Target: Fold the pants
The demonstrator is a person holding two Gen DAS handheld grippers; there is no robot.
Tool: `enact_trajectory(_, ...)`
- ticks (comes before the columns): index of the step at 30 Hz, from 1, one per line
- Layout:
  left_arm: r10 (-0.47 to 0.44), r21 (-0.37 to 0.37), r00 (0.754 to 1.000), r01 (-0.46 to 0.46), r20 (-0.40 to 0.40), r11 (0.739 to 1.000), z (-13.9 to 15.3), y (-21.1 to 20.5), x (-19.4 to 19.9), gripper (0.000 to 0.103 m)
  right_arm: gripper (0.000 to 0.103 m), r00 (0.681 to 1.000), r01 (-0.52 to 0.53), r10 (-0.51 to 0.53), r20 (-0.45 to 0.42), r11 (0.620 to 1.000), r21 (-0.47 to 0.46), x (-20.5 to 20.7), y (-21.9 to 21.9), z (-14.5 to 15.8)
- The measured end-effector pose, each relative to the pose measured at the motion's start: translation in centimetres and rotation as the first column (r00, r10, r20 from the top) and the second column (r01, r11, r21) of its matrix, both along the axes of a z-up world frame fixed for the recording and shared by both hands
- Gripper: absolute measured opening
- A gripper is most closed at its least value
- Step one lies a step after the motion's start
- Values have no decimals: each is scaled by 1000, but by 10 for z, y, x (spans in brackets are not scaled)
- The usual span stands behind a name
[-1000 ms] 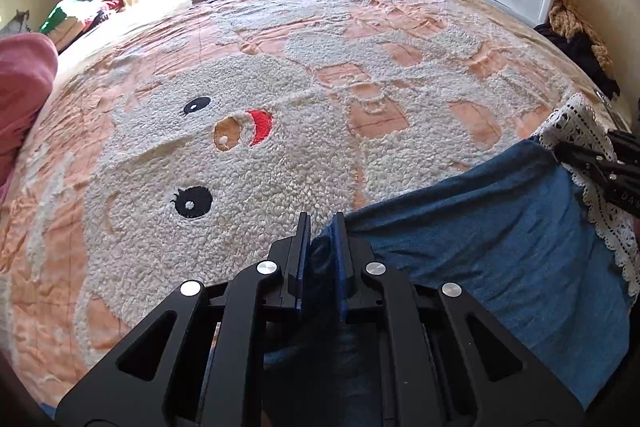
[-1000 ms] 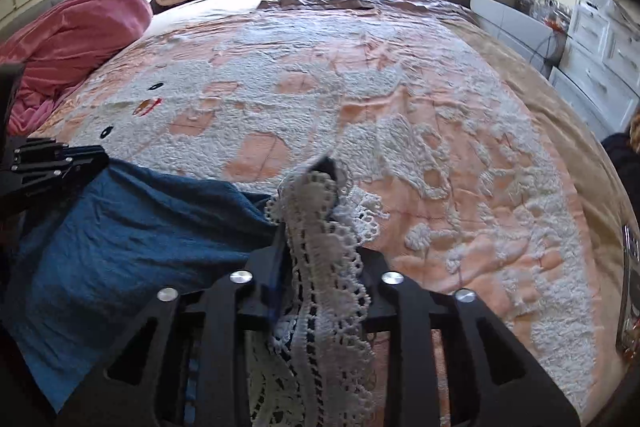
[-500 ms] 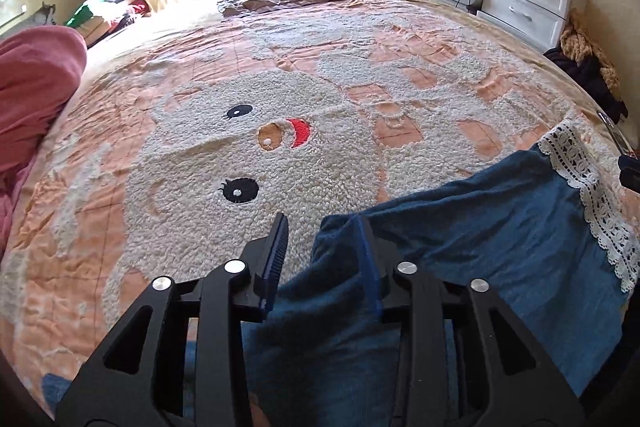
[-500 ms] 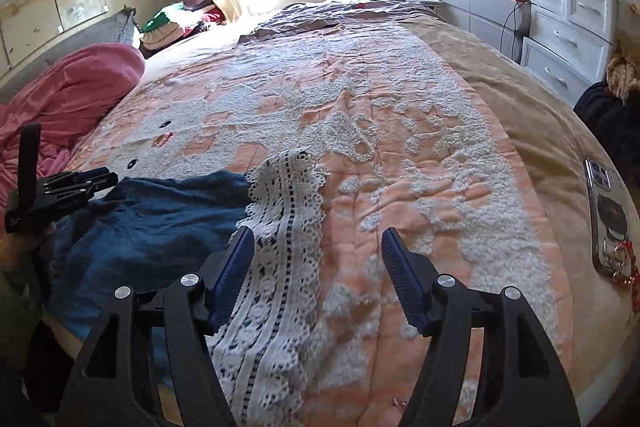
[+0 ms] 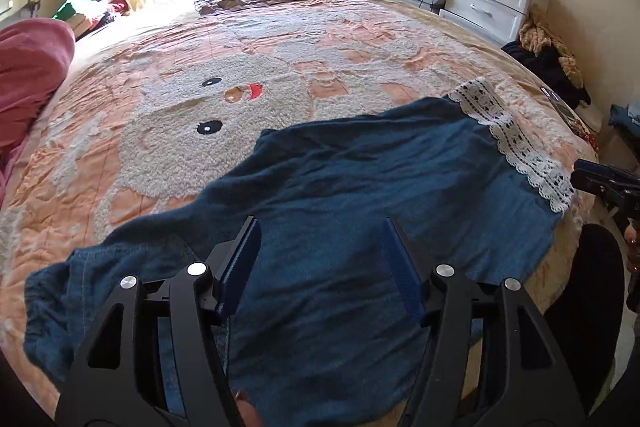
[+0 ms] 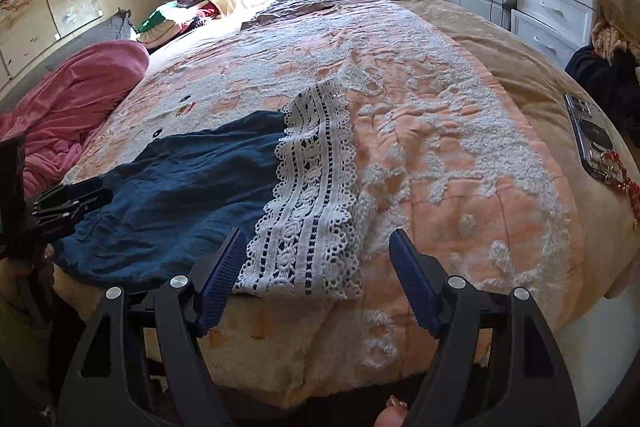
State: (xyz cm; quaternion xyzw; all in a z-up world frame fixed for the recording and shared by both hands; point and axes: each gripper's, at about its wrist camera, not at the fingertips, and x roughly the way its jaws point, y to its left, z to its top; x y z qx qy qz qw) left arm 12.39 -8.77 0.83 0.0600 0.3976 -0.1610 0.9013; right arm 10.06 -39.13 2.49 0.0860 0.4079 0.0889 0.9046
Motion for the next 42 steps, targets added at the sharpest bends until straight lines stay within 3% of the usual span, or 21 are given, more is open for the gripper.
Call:
enact_trajectory(12,-43,-8,998,42,-36,999,-17,-9,-41,58,67,997,47,-46,-63,999,15,0,2,-19)
enact_trajectory(14,-51,1,998,51,-29,999,-17,-13,-45,58,55,995,68,-66,-76,997,31,1,-2,-22)
enact_trajectory(17,-65,3,997,65,-30,998,-18,-20,-49,59,45,995,68,-63,-82,996,64,1,-2,-23)
enact_trajectory(22,-108,-7,994,108,-11,994,-20,-37,-50,60,34,996,53,-50,-72,998,41,-1,1,-23)
enact_trajectory(28,-97,5,995,97,-25,995,-27,-46,-47,63,33,997,48,-46,-55,999,20,-6,7,-19)
enact_trajectory(34,-64,2,998,64,-23,998,-27,-41,-45,66,33,999,43,-42,-22,997,57,-10,7,-11)
enact_trajectory(39,-55,-3,998,55,-38,998,-29,-41,-43,68,20,1000,-6,8,-22,997,70,-5,13,-12)
enact_trajectory(42,-56,-8,997,56,-44,998,-28,-41,-43,71,16,1000,26,-27,10,998,64,-10,4,-5)
